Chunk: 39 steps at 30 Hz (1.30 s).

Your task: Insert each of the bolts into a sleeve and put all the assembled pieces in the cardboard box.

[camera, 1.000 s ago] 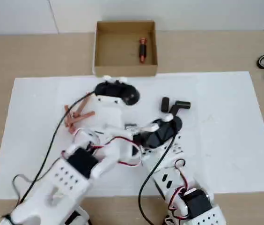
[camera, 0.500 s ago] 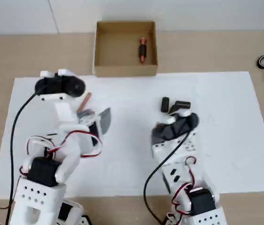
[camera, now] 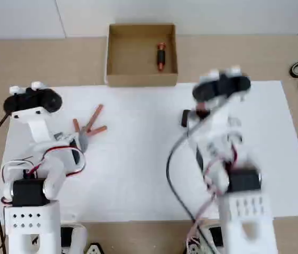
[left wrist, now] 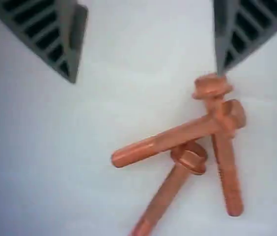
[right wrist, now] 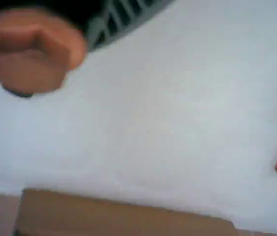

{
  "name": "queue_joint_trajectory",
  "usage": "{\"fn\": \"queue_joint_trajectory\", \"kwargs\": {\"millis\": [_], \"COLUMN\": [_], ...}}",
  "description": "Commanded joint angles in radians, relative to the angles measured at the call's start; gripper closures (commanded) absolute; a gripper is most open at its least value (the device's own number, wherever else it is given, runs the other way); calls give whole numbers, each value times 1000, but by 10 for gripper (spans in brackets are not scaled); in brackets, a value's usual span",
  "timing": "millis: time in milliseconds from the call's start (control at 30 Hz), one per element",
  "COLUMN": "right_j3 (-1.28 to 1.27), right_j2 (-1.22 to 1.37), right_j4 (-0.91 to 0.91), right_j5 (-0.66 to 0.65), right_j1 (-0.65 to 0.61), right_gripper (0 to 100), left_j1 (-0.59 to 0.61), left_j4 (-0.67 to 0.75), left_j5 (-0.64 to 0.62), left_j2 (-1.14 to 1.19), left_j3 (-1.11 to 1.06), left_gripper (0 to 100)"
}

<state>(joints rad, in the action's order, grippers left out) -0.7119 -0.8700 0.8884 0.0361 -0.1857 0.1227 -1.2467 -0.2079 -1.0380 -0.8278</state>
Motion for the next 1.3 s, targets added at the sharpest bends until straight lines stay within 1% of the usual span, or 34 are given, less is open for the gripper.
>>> {"fn": "queue_joint_trajectory", "kwargs": {"millis": [0,100,267,433,667,900,1067,1267], "right_j3": [345,589,1023,1390,1775,2031,2153,2219], "right_j2": [360,627,1001,1290,1624,1939,2089,2195], "right_j4": [-61,-113,-119,-122,-145,-320,-329,-329], "right_j5": [-11,-9,-14,-14,-14,-14,-14,-14], "right_j1": [8,7,-5,-36,-96,-105,-113,-116], "right_gripper": [995,995,995,995,995,995,995,995], "left_j1": [26,26,26,21,23,21,20,20], "left_j4": [-2,-3,-2,-2,-3,-26,-37,-37], "left_j5": [115,120,120,120,120,120,120,120], "left_j2": [-18,-20,-20,-20,-20,-20,-20,-20], "left_j3": [35,21,2,2,1,1,1,1], "left_gripper": [824,824,825,825,825,825,825,825]}}
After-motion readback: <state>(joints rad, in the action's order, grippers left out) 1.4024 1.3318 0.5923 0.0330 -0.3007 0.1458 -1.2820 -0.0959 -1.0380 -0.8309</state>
